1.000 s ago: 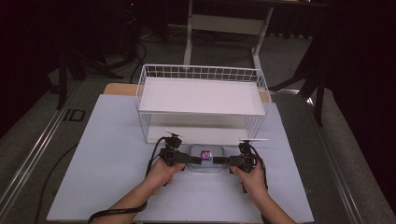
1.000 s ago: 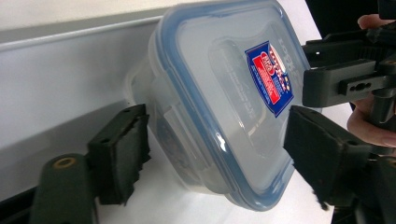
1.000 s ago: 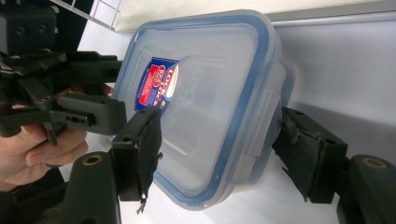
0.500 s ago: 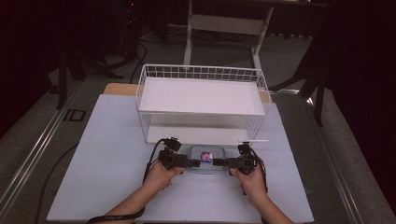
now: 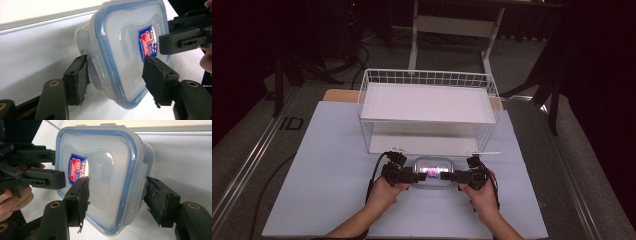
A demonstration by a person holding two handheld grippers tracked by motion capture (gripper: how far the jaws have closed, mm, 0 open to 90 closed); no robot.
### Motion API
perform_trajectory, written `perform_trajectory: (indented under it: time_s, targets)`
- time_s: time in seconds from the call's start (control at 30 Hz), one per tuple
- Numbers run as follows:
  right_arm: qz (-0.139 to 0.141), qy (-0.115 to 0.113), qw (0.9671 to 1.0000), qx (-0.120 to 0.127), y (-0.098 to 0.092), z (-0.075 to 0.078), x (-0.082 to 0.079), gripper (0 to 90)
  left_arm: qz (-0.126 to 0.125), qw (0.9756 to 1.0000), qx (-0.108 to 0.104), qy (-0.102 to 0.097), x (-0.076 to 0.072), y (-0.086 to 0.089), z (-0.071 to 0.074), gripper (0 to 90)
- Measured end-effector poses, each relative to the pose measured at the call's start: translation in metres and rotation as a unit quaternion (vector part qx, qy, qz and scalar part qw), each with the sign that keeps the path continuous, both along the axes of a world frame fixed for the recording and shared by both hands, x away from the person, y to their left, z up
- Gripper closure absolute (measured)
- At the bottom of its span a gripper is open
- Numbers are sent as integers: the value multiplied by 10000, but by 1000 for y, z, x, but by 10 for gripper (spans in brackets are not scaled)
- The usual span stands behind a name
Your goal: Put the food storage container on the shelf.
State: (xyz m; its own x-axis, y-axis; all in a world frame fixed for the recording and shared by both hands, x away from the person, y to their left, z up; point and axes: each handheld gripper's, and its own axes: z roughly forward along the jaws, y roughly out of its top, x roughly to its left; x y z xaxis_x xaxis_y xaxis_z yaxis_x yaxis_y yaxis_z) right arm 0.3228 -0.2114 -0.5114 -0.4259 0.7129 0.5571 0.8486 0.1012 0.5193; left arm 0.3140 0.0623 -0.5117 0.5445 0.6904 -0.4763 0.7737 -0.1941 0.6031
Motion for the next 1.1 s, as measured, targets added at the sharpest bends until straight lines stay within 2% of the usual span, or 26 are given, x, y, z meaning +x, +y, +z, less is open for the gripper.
perform_trajectory:
  time_s: [0.17,0.27,0.4,0.57,0.67,0.77,0.87,0.93,1.1]
  targets:
    - [2,-91,10000,9,1,2,-1,389,67,9998,99,-125,-5,0,3,440]
    - [9,-162,9999,-15,3,2,-1,389,110,9998,100,-139,-5,1,3,443]
    - [84,-265,9996,-68,8,3,0,388,173,9994,213,-221,-3,3,7,445]
    - [95,-362,9993,-15,13,11,5,388,257,9989,146,-357,1,10,17,448]
    - [81,-454,9989,34,16,18,10,388,323,9983,82,-478,5,14,24,449]
    - [28,-650,9979,48,18,28,14,388,407,9974,-3,-599,7,15,32,449]
    - [-16,-800,9968,50,20,37,20,388,420,9966,6,-708,13,17,37,449]
    - [-38,-895,9960,42,21,39,24,387,425,9964,-1,-740,18,17,37,448]
    - [-99,-923,9957,11,25,35,34,385,447,9963,22,-735,30,19,30,446]
